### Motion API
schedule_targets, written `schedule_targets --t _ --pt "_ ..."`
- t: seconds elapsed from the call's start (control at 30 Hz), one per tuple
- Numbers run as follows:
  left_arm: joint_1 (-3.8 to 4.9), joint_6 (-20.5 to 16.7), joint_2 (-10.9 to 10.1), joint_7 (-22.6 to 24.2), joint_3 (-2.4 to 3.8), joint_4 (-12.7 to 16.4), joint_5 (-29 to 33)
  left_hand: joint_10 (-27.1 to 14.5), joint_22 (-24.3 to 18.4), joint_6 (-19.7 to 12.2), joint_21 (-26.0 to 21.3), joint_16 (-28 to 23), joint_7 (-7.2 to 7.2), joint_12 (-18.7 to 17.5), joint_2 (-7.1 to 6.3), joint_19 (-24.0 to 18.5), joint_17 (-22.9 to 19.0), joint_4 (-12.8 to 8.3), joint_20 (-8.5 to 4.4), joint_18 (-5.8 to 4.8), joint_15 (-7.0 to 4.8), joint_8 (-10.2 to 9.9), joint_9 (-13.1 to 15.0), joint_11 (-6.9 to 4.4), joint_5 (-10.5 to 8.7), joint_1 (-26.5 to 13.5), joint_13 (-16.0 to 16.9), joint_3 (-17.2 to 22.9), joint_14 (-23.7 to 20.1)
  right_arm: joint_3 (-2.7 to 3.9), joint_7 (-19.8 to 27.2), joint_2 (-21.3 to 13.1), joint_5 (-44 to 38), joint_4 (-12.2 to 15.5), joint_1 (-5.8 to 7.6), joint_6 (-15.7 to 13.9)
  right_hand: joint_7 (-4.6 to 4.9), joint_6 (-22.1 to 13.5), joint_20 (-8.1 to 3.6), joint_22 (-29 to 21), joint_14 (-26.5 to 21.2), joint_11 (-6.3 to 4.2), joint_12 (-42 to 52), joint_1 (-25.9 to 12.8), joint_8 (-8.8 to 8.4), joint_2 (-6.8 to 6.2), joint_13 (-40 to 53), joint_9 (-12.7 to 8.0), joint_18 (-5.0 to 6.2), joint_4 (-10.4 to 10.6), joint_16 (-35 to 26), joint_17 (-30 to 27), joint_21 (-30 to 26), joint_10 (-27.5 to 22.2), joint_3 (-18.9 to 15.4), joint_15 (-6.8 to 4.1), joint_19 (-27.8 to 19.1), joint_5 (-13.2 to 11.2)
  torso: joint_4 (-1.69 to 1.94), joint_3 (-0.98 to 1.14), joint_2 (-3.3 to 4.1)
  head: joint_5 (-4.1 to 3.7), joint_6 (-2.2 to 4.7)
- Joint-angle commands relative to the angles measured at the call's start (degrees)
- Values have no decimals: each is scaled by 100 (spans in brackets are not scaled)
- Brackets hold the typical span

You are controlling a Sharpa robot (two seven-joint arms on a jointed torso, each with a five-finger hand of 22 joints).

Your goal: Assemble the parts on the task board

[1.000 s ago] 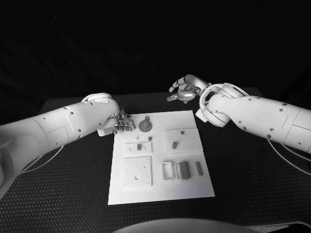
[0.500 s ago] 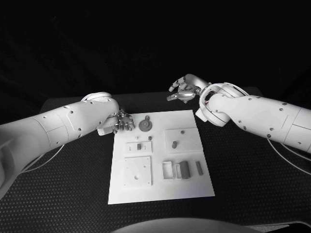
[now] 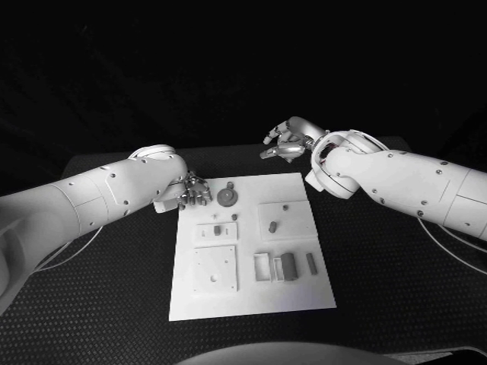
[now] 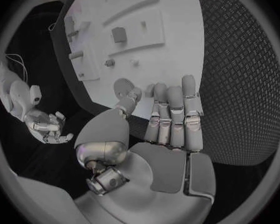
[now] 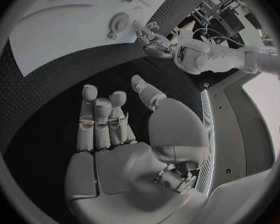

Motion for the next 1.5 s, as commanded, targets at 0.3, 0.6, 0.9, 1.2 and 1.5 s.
schedule_targets --t 0.3,0.6,0.9,1.2,1.5 --pt "0 81 17 103 2 17 54 44 21 102 36 36 -24 34 297 26 -29 -131 -31 -62 -56 106 10 -44 -2 80 -15 36 13 3 7 1 -22 1 0 88 44 -2 19 71 -15 40 34 -47 23 32 -8 -6 89 25 27 -9 -18 -10 22 7 3 36 5 -4 0 -3 -6" --pt "-6 49 -9 154 2 45 54 120 50 314 66 83 -101 56 318 102 -69 -122 -64 -75 -102 286 69 -115 -5 572 -29 541 75 3 9 -3 -21 0 0 90 44 -2 19 72 -15 41 35 -50 23 34 -9 -6 89 27 28 -10 -18 -10 21 8 3 36 9 -2 -1 -13 -18" --pt "-8 -123 -47 171 4 50 114 170 73 364 92 107 -130 69 326 145 -91 -129 -79 -81 -124 359 117 -142 -5 737 -33 650 120 3 8 -10 -18 0 0 87 44 -2 20 72 -15 41 36 -62 24 35 -11 -6 89 36 30 -12 -19 -10 17 8 4 36 5 -2 -1 -15 -21" --pt "-8 -284 -187 162 25 166 272 213 85 400 110 124 -149 81 336 179 -103 -121 -89 -81 -140 402 144 -160 -5 762 -35 665 162 3 9 -23 -15 -6 0 79 45 -2 21 73 -16 42 37 -72 24 36 -12 -6 89 43 30 -14 -19 -11 15 9 4 36 5 0 -4 -22 -15" --pt "18 -325 -516 -18 80 544 1279 327 107 470 150 161 -193 100 337 264 -122 -114 -126 -76 -179 468 180 -205 -3 768 -42 670 263 2 -3 -43 -8 -22 0 77 45 -2 22 73 -17 42 38 -79 25 33 -14 -6 89 48 31 -15 -20 -12 12 9 3 36 17 -2 -7 -30 -5"
